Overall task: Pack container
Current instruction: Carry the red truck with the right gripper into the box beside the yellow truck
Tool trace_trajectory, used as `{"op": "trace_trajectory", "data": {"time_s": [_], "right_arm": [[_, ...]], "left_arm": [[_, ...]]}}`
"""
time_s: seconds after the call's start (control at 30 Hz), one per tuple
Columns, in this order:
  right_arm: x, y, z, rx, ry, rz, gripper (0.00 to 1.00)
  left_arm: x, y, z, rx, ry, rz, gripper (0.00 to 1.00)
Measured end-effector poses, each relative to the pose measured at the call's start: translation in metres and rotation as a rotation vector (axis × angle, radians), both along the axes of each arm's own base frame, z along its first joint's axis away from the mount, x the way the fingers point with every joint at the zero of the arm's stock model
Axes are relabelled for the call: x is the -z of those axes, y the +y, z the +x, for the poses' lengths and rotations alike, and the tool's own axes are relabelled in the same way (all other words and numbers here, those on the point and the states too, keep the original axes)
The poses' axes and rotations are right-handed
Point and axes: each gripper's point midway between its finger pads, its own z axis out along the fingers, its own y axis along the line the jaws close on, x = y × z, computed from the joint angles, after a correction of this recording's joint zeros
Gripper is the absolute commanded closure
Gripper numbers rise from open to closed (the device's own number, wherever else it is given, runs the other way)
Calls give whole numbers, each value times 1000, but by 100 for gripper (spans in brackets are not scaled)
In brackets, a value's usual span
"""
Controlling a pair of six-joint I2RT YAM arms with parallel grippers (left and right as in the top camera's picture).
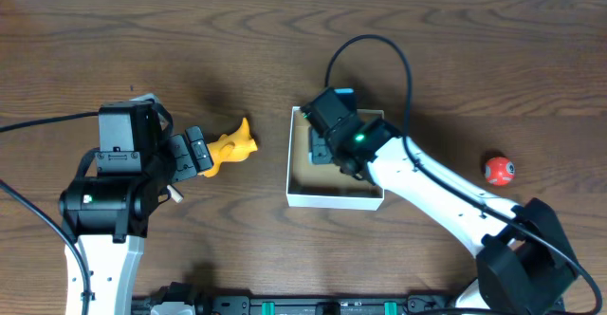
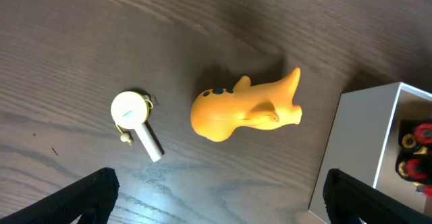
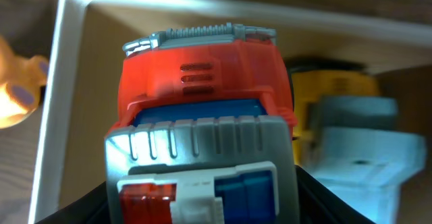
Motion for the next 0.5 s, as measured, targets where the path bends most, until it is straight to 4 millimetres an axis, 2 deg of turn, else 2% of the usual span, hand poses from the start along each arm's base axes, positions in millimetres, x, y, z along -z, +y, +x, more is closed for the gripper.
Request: {"op": "trace_trajectory", "data": {"time_s": [0.17,0.5], "right_arm": [[9,9,-6,-17,17,-2,99],[49,8,-4,57,82,-39,99]], "left_arm": [[5,0,2,0,21,0,2],[8,0,3,0,31,0,2]]}}
